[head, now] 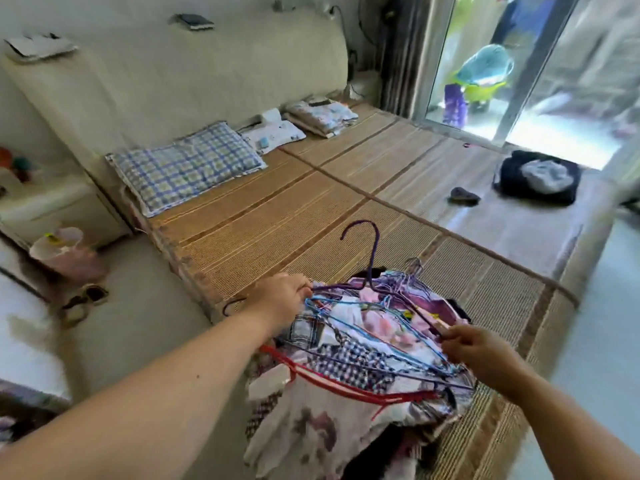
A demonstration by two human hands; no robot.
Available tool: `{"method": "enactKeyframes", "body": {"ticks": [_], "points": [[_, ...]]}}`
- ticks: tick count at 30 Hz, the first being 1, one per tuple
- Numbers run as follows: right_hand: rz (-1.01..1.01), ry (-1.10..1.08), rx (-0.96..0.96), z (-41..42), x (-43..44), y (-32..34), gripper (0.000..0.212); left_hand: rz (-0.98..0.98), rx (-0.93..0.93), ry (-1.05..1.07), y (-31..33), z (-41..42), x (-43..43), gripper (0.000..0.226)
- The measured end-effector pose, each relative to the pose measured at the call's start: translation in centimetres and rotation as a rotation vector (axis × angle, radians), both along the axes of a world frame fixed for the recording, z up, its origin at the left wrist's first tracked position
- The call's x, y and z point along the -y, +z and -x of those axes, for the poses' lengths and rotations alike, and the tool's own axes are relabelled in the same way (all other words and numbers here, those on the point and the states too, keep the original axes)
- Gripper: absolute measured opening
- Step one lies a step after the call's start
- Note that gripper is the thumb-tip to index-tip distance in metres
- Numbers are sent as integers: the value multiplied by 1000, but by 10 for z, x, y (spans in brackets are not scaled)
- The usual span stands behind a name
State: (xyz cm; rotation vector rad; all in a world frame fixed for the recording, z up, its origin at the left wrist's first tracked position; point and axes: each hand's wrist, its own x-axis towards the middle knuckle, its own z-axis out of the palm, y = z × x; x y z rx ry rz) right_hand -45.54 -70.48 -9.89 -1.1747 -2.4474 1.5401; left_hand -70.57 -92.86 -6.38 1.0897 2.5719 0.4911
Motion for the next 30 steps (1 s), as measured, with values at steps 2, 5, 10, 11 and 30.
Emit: {"method": "enactKeyframes", "body": {"ticks": [2,5,10,11,30], "points": [[-68,-25,48,-1,-24,-17,7,35,19,-4,-18,1,-38,21],[-185,-38,141,7,-48,-46,13,103,52,11,-48,4,-81,18],[-253,-35,259,29,-67,-101,24,247,92,23,-95,8,-125,20],[-254,-39,268,33,-71,-112,25,267,110,24,-104,9,-130,21],[-424,701,73,216,47,-52,61,200,98,321,-52,33,29,74]]}}
